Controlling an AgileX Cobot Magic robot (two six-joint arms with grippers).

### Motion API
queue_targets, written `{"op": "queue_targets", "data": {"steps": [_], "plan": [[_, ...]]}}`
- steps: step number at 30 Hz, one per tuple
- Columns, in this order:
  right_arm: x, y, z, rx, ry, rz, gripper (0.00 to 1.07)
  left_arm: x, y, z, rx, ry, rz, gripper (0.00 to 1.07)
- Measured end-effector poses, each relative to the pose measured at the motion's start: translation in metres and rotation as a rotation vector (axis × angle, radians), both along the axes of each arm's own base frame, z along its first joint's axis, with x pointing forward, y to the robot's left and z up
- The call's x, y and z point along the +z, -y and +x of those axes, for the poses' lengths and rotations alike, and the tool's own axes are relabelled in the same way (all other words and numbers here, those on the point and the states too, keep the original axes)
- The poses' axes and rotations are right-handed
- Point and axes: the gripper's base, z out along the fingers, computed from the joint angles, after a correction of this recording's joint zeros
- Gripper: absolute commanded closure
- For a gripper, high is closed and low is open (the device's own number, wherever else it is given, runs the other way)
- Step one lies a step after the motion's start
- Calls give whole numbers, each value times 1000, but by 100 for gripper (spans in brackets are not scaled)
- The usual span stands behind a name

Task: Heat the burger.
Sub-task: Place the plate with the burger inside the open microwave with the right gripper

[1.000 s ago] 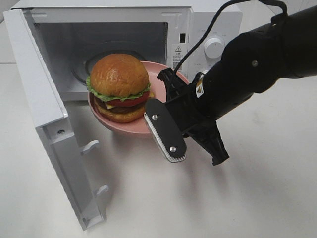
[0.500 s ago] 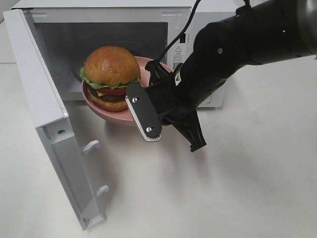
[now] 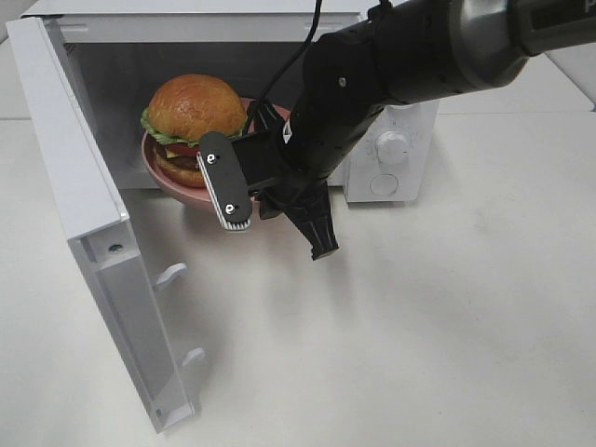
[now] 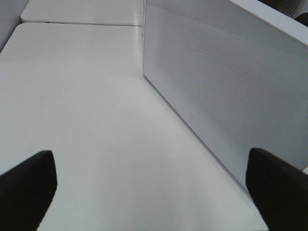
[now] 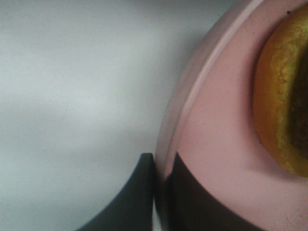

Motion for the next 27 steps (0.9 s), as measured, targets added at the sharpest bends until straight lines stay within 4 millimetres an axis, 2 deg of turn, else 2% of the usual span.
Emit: {"op": "queue_targets", "data": {"steps": [8, 14, 27], "plan": [[-1, -10, 14, -20, -8, -7, 107, 0, 0, 0, 0, 0, 0, 7], [-1, -21, 32, -86, 7, -3, 107, 0, 0, 0, 0, -1, 0, 7], [-6, -34, 52, -116, 23, -21, 107, 0, 0, 0, 0, -1, 0, 7]]}}
